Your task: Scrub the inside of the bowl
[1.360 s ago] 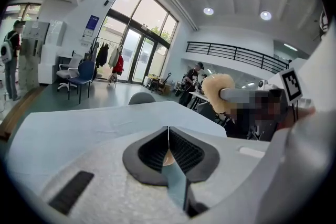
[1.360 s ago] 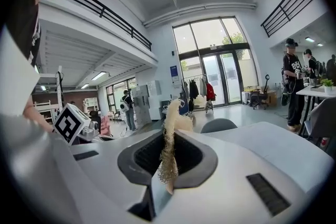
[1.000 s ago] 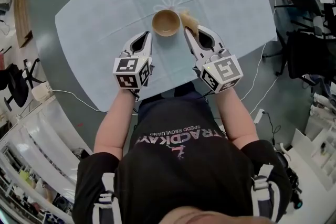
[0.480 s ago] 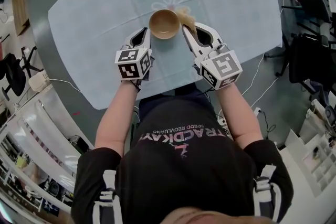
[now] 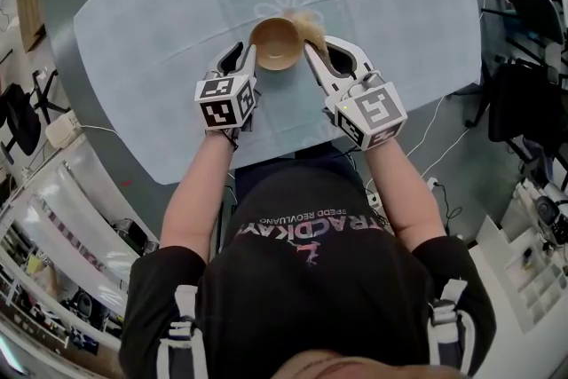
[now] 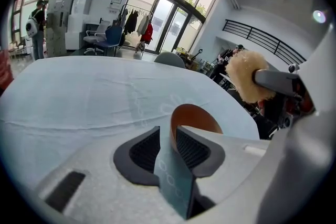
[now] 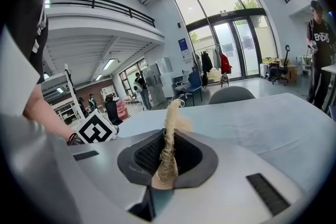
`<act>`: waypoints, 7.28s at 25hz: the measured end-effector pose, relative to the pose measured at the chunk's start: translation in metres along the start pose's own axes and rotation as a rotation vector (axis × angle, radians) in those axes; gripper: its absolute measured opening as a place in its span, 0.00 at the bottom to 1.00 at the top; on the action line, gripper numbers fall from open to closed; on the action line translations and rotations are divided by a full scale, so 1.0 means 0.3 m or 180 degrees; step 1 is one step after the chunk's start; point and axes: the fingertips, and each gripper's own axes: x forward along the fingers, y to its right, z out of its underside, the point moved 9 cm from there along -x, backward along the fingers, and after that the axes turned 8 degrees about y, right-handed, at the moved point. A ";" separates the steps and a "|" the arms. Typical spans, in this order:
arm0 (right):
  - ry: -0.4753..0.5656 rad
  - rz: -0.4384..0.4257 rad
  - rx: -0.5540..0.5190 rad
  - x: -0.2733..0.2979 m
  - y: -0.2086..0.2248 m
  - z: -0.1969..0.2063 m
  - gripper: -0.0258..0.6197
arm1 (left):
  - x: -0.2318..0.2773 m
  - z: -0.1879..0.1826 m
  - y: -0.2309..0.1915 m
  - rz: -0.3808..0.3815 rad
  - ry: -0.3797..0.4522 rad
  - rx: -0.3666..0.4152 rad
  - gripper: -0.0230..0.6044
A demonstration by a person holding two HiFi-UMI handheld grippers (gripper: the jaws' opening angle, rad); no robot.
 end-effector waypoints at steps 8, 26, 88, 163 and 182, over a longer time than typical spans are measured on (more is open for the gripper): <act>-0.0078 -0.0002 0.0049 0.016 -0.001 0.013 0.09 | 0.057 0.001 0.020 0.0058 -0.0179 0.0026 0.18; -0.0964 -0.0175 -0.1626 0.080 -0.130 0.037 0.09 | -0.044 -0.092 0.060 0.0054 0.0093 0.0358 0.08; -0.1613 0.0113 -0.2013 0.012 -0.401 0.069 0.09 | -0.408 -0.143 0.182 0.0305 0.0578 0.1718 0.10; -0.1762 0.0288 -0.3120 0.019 -0.365 0.066 0.09 | -0.360 -0.151 0.280 0.0489 0.0573 0.1970 0.10; -0.1667 -0.0346 -0.1778 0.055 -0.488 0.113 0.09 | -0.398 -0.189 0.216 0.0351 0.0767 0.1428 0.11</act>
